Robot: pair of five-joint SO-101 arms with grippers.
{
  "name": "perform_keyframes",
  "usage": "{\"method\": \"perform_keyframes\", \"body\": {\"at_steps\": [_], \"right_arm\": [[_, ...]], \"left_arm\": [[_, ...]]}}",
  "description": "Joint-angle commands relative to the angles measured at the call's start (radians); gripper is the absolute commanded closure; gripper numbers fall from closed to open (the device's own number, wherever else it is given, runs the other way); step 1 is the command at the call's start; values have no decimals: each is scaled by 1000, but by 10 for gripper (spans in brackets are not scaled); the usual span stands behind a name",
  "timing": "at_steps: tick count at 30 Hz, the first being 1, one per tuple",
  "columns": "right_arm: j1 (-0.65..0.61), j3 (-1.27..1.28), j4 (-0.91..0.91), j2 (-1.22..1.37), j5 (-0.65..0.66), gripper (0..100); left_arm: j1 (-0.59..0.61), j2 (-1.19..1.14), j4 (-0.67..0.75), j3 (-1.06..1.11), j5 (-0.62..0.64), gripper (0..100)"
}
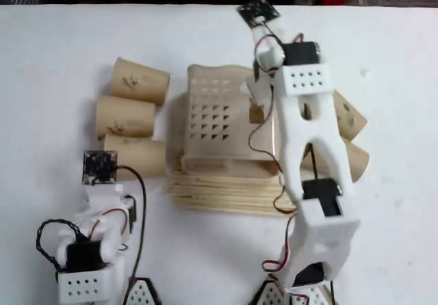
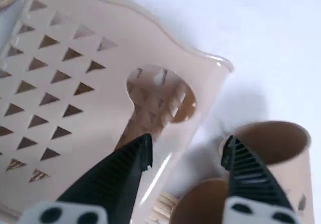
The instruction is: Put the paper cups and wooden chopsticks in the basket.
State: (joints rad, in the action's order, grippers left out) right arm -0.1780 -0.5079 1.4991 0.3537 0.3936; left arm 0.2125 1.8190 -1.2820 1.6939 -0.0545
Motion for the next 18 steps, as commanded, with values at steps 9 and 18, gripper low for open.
{"method": "perform_keyframes", "body": {"at_steps": [9, 18], "right_arm": [[18, -150, -7, 162, -6, 762], [39, -150, -93, 249, -6, 762]], "left_arm": [[7, 7, -5, 0, 3, 883], [7, 7, -5, 0, 3, 883]]}}
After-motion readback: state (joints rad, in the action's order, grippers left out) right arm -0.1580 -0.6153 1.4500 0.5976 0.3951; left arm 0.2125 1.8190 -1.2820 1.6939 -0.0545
